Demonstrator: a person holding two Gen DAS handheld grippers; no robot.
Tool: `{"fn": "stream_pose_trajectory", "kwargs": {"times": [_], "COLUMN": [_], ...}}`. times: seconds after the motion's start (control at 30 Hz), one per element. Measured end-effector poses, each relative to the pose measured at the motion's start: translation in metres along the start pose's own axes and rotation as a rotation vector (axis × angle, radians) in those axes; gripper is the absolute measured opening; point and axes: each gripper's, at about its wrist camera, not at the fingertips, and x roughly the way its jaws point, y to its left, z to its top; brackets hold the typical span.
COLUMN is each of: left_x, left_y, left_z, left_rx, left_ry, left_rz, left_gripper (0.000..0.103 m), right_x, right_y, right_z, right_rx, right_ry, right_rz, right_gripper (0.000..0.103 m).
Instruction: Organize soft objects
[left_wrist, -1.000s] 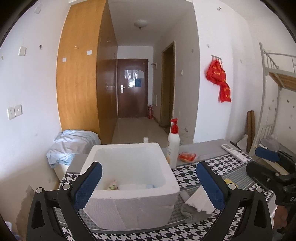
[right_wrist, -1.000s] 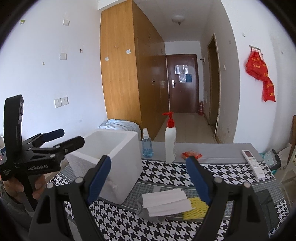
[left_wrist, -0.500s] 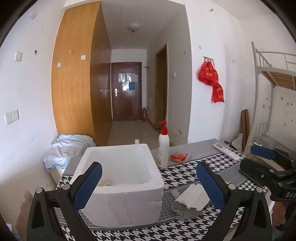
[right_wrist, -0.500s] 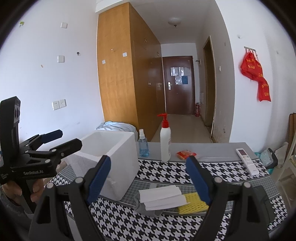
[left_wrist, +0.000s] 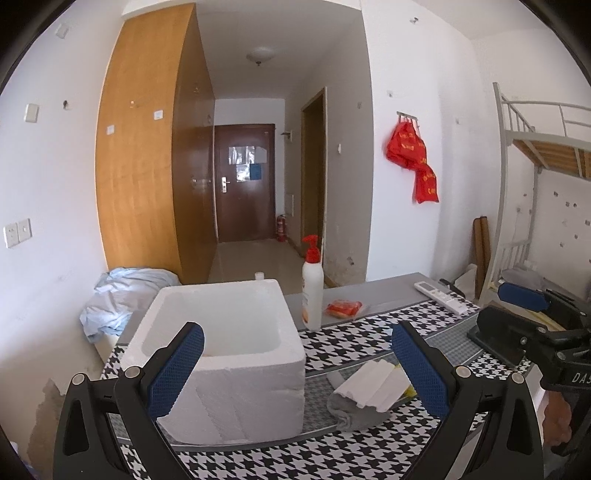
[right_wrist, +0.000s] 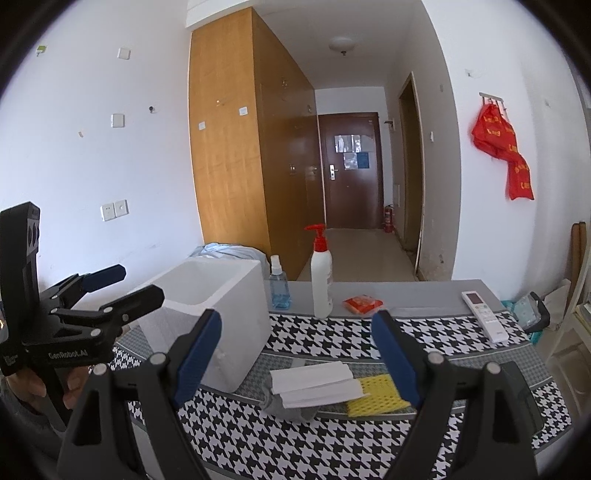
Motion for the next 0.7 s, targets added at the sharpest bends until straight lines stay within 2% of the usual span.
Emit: {"fn": "stream_pose_trajectory", "kwargs": {"times": [0.7], "left_x": [-0.002], "left_y": [-0.015], "left_z": [-0.024], "left_rx": [0.017], "left_ry": [-0.025], "left_rz": [-0.064], "left_gripper": [0.102], "right_x": [-0.008], "right_y": [-0.015], "right_z": [-0.025], "right_rx": [0.032], "right_ry": [0.003], "right_rz": [-0.083], "right_gripper": [0.087]}}
